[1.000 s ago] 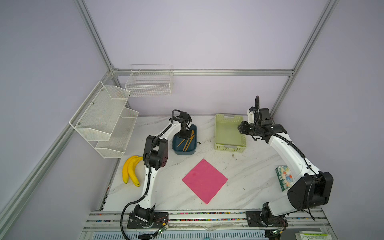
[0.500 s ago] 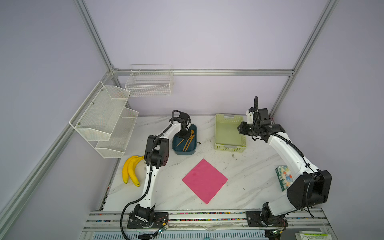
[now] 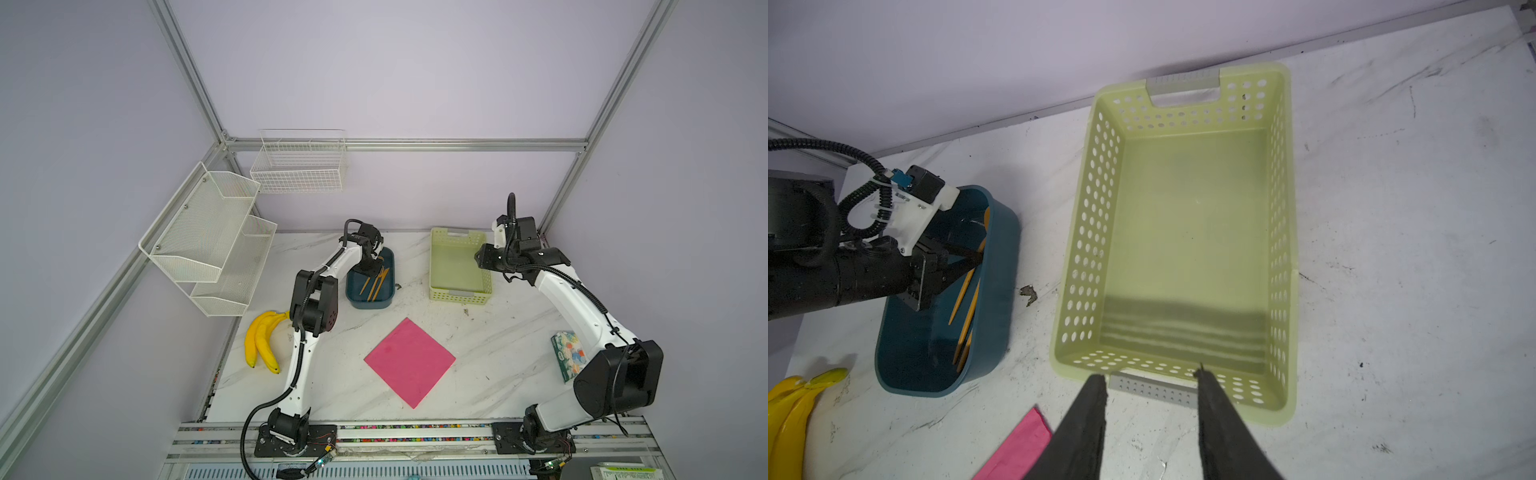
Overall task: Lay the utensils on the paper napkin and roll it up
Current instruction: 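Close the left gripper on the yellow spoon handle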
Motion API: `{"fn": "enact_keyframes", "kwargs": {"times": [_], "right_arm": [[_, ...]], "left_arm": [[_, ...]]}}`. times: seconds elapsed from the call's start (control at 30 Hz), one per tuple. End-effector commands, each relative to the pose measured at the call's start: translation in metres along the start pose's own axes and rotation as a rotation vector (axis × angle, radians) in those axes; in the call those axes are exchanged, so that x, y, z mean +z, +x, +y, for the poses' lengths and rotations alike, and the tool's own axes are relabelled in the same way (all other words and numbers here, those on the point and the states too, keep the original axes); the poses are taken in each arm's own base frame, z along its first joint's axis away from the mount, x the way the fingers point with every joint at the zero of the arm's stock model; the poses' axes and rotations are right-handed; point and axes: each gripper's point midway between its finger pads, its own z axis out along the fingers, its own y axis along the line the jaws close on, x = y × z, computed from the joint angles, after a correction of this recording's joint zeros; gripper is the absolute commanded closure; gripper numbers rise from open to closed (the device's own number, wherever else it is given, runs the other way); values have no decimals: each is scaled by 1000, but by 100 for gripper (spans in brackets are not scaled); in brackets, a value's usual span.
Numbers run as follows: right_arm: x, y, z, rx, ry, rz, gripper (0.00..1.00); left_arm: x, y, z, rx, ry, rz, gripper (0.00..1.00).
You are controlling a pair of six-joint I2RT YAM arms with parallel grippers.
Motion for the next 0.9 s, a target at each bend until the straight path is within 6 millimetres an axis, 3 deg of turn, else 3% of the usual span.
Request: {"fn": "enact_keyframes", "kwargs": {"times": [0.0,0.37,0.67,0.87], "right_arm": [[-1,-3,1,-12,15,6,60],[-10,-7,3,-14,9,-10,60],[-16,-7,5,-18,-1,-17,61],[-21,-6,6,-17,-7,-25,60]], "left_arm": [[-20,-28,10,32,-32,-82,95],[-69,-50,17,13,-76,-181,100],[-100,-43,18,-31,-88,-201,100],[-127,-28,24,-143,-131,-209,100]]}}
